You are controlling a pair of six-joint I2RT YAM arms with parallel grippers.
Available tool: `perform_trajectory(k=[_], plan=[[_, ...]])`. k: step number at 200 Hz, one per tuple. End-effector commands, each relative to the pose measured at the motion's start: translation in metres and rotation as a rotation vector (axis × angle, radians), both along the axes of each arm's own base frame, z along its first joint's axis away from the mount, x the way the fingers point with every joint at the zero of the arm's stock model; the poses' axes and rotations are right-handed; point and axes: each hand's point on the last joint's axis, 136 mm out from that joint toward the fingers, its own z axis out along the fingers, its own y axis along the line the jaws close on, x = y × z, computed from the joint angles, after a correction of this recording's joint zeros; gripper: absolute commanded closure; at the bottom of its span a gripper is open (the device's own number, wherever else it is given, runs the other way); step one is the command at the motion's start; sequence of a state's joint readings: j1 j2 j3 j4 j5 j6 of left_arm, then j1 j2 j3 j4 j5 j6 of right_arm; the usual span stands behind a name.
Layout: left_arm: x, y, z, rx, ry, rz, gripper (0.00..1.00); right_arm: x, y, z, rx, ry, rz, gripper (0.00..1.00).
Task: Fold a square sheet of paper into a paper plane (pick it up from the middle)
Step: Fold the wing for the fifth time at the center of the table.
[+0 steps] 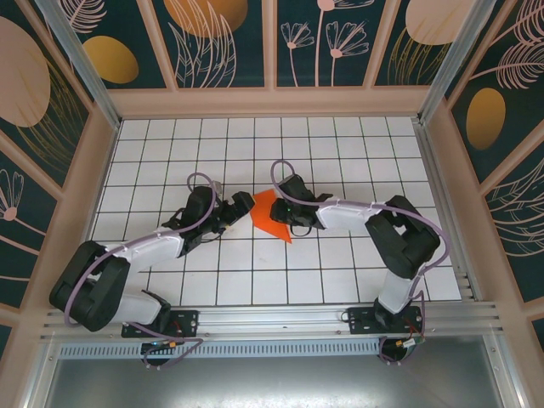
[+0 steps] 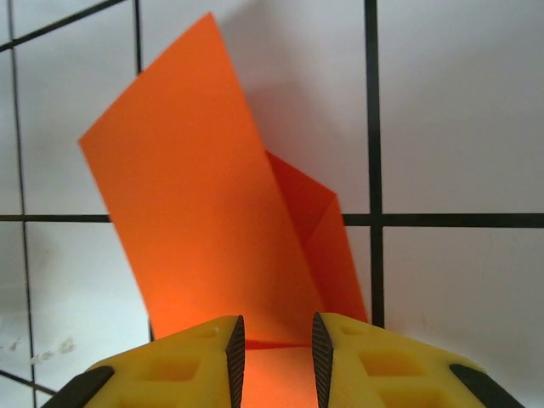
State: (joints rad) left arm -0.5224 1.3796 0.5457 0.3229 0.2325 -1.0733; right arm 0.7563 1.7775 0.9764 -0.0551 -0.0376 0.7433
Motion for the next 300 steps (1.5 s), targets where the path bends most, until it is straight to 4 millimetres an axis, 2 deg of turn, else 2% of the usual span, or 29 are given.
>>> perform_trajectory(k=[1, 54, 82, 165, 248, 300], plan=[[0.0, -0.008, 0.003, -0.071, 0.011, -0.015, 0.02, -0.009, 0.002, -0.016, 0.016, 0.049, 0.013, 0.71], [-0.005, -0.013, -0.009, -0.078, 0.067, -0.027, 0.04, -0.01, -0.01, -0.025, -0.008, 0.068, -0.004, 0.74], [-0.01, -0.02, -0.017, -0.076, 0.099, -0.056, 0.12, -0.011, -0.018, -0.03, -0.005, 0.08, -0.013, 0.76], [-0.013, -0.039, -0.036, -0.086, 0.155, -0.105, 0.36, -0.016, -0.023, -0.035, 0.13, 0.133, -0.009, 0.76], [-0.012, -0.046, -0.047, -0.111, 0.191, -0.108, 0.38, -0.016, -0.027, -0.038, 0.158, 0.144, -0.024, 0.77], [-0.008, -0.053, -0.047, -0.123, 0.195, -0.131, 0.37, -0.018, -0.027, -0.04, 0.161, 0.149, -0.023, 0.77]])
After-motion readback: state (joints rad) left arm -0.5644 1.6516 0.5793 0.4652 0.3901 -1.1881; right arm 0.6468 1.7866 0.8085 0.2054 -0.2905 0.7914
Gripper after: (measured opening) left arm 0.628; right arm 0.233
